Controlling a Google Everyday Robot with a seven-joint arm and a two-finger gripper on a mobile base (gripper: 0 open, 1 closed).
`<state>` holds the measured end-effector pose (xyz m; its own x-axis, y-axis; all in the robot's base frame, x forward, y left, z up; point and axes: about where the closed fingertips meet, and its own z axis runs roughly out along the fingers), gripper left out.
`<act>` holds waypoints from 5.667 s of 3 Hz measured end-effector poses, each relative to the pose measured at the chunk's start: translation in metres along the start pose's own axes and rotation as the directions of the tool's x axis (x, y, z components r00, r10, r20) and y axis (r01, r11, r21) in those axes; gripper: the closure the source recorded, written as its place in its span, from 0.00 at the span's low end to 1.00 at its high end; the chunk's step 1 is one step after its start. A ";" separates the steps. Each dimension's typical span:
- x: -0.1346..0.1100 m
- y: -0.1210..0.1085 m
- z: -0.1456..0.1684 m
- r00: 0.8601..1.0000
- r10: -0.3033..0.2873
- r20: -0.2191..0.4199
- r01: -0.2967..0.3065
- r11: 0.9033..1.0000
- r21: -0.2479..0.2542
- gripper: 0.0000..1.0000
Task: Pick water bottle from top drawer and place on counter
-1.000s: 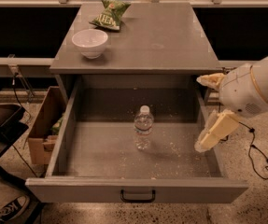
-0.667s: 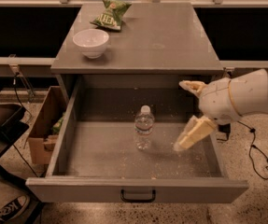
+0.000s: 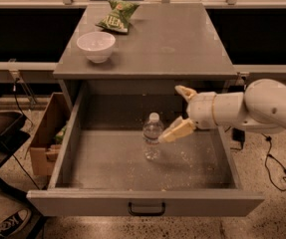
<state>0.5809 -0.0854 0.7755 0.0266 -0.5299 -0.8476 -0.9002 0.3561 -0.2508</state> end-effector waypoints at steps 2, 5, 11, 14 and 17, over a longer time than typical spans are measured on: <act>0.025 0.002 0.042 0.980 0.150 0.134 -0.137 0.986 -0.098 0.00; 0.032 0.037 0.036 0.933 0.217 0.286 -0.138 0.952 -0.272 0.00; -0.038 0.090 0.079 0.932 0.297 0.207 -0.210 0.910 -0.358 1.00; -0.179 0.039 0.042 0.908 0.375 0.188 -0.270 0.865 -0.423 1.00; -0.227 -0.146 0.042 0.948 0.198 0.249 -0.149 0.968 -0.204 1.00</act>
Offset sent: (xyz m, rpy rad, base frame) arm 0.0105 0.0268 -0.0678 0.3223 0.2067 0.1348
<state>0.7246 0.0155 0.9846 -0.0454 -0.2404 -0.9696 -0.9636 0.2664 -0.0209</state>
